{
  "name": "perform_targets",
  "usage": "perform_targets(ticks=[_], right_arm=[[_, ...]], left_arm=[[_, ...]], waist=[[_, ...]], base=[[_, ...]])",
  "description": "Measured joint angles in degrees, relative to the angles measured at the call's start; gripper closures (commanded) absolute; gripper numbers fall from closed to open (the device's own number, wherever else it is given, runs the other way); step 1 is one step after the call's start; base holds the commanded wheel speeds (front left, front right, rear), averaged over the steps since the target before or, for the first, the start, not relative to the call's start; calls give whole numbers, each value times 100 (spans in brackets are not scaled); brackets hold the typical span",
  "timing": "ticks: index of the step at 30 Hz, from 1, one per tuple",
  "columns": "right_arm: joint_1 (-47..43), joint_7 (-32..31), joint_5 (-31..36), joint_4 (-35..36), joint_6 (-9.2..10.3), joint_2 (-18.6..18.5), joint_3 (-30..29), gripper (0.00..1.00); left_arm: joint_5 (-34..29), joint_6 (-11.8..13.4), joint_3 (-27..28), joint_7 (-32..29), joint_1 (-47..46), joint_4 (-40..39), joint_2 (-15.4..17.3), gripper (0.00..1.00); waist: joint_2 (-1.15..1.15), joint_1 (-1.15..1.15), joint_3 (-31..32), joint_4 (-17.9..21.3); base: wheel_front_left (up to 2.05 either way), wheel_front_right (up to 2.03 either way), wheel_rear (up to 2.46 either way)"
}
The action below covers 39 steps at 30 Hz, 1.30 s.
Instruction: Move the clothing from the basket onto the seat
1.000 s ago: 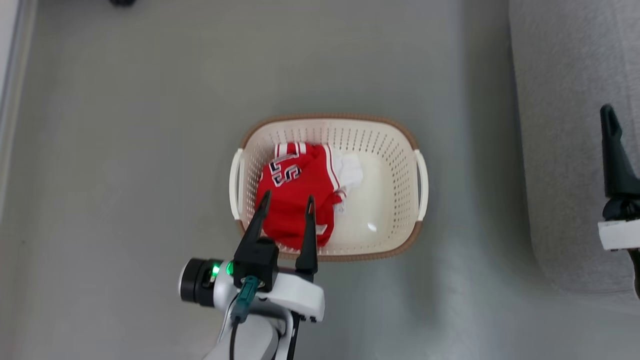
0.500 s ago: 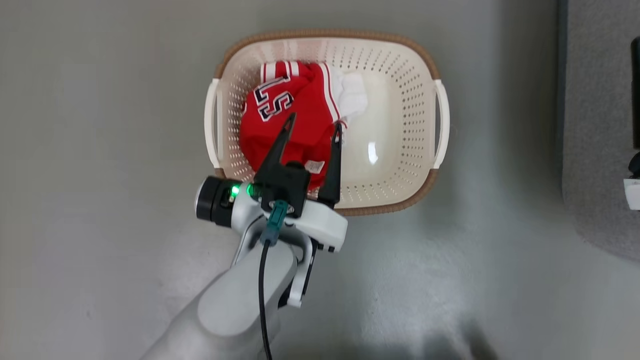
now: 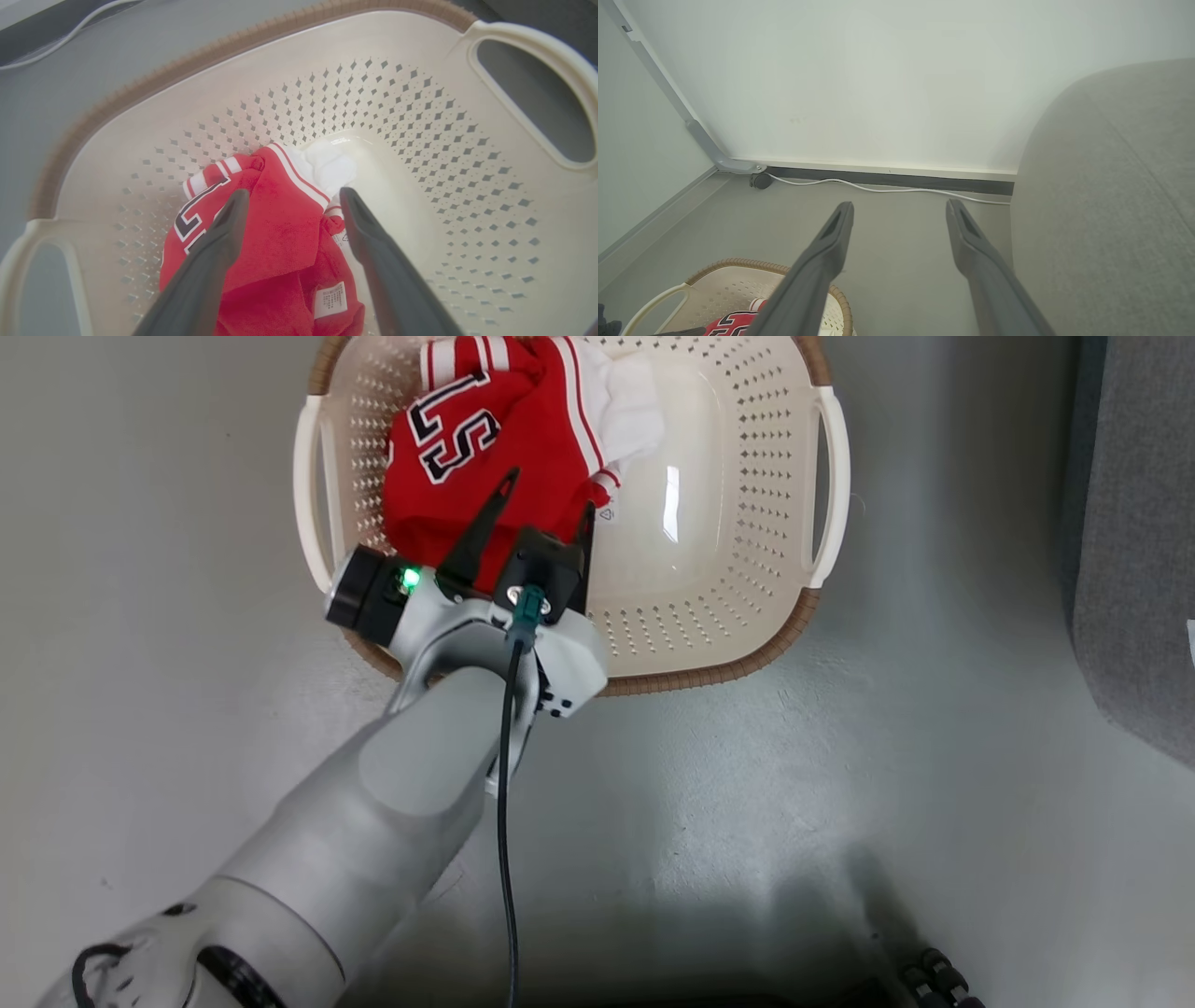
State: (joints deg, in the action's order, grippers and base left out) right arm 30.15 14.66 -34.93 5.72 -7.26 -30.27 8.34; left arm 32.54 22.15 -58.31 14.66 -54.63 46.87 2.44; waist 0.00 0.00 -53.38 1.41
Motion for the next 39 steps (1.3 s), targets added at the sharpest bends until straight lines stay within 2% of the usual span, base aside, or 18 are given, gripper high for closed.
perform_targets(ticks=[3,8,11,16,23,30,36,39], right_arm=[[53,0,-3,102,0,-2,45,0],[121,0,-32,198,0,-7,99,0],[129,0,-44,242,0,-7,99,0],[131,0,-46,258,0,-2,99,0],[144,0,-56,293,0,11,102,0],[225,0,-70,330,0,33,103,0],[225,0,-70,364,0,79,103,0],[225,0,-70,367,0,93,113,0]], left_arm=[[159,-77,-416,-130,-348,464,3,0],[187,-145,-1138,-822,-811,953,9,0],[71,-201,-1388,-1277,-978,1116,7,0],[-567,-457,-1516,-2195,-1168,1308,16,0],[-1573,-748,-1532,-2885,-1277,1380,19,0],[-1947,-693,-1532,-3177,-1322,1396,19,0],[-2009,-282,-1530,-2994,-1469,1552,21,0],[-1896,-238,-1521,-2843,-1503,1629,21,3]], waist=[[0,0,-127,70],[0,0,-289,154],[0,0,-347,180],[0,0,-401,205],[0,0,-479,262],[0,0,-594,332],[0,0,-673,378],[0,0,-683,390]], base=[[0,0,0],[0,0,0],[0,0,0],[0,0,0],[0,0,0],[0,0,0],[0,0,0],[0,0,0]])
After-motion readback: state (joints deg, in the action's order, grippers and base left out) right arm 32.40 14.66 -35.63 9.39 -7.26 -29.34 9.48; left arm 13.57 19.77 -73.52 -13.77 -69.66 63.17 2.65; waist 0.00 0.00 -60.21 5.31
